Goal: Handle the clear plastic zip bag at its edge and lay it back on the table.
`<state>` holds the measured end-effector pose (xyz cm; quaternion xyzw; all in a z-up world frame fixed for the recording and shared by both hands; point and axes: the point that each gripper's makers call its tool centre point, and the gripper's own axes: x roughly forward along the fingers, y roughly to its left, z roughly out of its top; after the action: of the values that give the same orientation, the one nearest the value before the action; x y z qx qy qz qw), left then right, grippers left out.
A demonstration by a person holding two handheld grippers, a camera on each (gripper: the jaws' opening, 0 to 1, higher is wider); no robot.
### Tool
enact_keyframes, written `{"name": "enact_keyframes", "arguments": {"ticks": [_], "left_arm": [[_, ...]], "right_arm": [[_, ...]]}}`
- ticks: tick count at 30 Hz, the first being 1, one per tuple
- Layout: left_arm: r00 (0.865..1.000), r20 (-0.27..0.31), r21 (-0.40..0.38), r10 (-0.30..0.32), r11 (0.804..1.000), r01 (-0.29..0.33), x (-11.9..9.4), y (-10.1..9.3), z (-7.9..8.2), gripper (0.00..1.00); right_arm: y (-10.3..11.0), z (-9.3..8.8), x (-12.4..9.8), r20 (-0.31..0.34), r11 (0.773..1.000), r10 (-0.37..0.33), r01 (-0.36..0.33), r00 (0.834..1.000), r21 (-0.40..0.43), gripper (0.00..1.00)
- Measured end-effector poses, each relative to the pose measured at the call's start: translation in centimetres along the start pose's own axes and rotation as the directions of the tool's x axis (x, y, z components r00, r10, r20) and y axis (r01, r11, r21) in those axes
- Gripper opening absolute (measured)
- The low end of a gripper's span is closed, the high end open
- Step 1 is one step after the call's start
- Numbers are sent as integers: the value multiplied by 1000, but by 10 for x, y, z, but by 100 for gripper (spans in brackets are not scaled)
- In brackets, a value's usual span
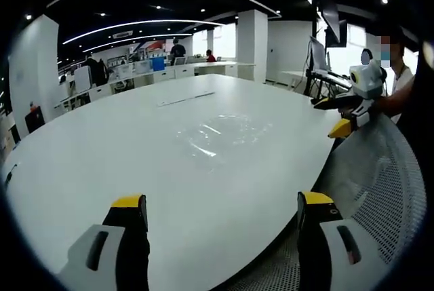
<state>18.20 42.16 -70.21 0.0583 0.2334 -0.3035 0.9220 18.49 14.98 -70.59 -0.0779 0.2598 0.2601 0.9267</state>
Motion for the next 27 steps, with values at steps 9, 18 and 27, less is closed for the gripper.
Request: {"name": "enact_keyframes", "arguments": {"ticks": [9, 18, 27], "left_arm": [[1000, -4, 4, -1, 1000, 1, 1, -2, 1, 91], [1000, -2, 6, -1, 1000, 1, 1, 2, -1, 91], [1000, -3, 10, -2, 1000, 2, 2, 4, -4, 91]], "right_arm": [[0, 1, 1, -1, 1000, -1, 1, 1000, 3, 100], [-2, 0, 1, 0, 1000, -4, 4, 1000, 6, 100], [-3, -1, 1, -3, 1000, -6, 6, 1000, 7, 100]]}}
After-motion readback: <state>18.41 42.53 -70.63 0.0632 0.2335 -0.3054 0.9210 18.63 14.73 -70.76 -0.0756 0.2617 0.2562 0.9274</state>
